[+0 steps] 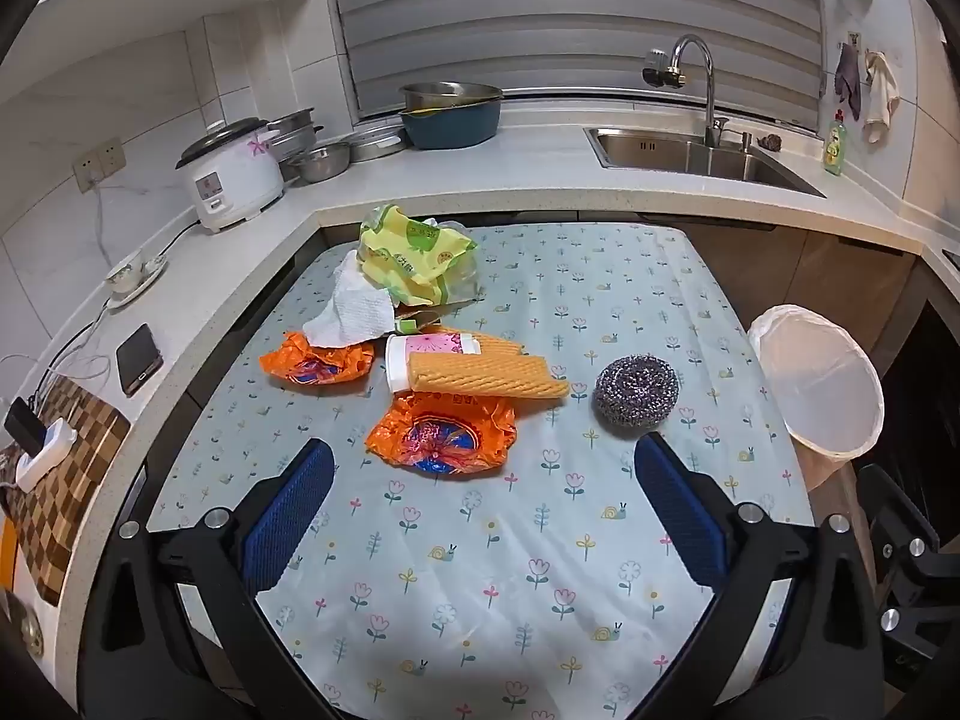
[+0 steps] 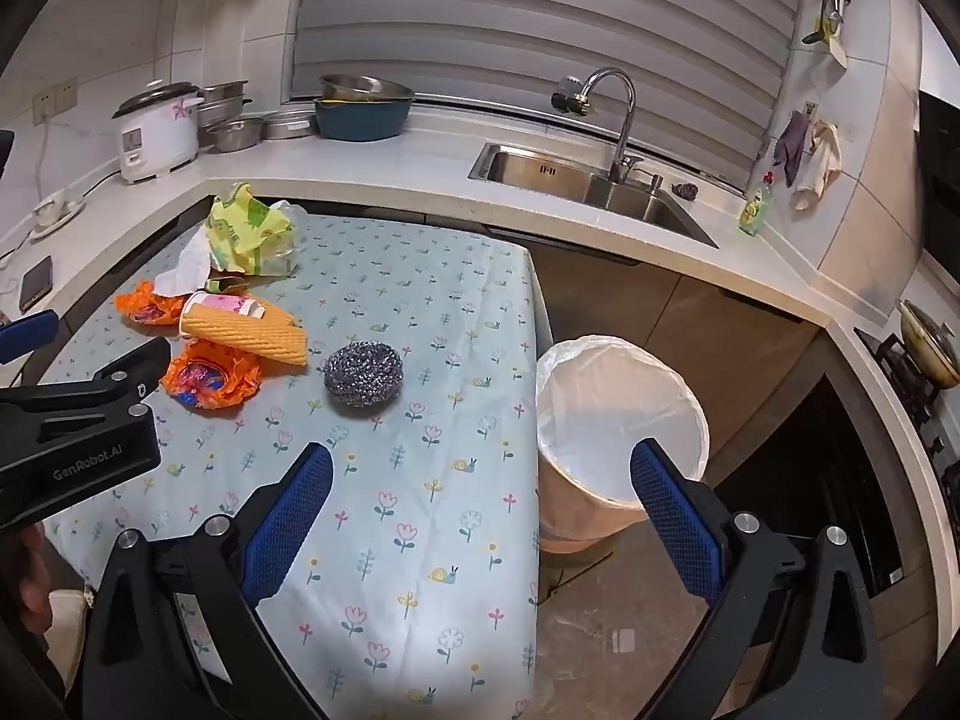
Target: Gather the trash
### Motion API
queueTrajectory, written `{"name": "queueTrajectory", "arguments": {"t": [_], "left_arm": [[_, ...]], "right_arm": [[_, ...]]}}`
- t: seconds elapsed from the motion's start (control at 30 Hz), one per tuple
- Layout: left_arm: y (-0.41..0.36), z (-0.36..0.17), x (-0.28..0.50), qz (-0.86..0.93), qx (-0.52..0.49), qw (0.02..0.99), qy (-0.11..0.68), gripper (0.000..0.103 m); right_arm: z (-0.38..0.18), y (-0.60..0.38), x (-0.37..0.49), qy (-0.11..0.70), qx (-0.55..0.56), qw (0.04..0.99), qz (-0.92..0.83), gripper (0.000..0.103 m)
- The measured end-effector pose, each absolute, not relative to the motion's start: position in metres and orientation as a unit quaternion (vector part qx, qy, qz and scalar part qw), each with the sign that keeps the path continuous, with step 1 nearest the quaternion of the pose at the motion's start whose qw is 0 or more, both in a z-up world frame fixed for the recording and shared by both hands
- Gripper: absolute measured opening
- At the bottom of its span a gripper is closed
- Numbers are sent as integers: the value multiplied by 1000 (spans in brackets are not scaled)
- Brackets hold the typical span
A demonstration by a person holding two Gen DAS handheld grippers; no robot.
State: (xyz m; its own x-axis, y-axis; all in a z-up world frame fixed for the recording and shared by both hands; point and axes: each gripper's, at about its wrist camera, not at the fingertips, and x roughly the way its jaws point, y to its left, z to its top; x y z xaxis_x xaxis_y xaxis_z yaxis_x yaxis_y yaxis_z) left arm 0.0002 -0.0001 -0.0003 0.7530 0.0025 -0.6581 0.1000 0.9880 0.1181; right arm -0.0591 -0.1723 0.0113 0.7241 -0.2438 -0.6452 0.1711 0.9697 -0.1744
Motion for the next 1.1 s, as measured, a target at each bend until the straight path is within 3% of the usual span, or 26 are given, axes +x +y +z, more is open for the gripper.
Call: {"name": "queueTrajectory", "arguments": {"t": [1.1], "left_arm": [[-3, 1, -3, -31, 74, 941, 329, 96]], "right_arm": [[17, -171, -60, 350, -53, 928, -115, 96]]}}
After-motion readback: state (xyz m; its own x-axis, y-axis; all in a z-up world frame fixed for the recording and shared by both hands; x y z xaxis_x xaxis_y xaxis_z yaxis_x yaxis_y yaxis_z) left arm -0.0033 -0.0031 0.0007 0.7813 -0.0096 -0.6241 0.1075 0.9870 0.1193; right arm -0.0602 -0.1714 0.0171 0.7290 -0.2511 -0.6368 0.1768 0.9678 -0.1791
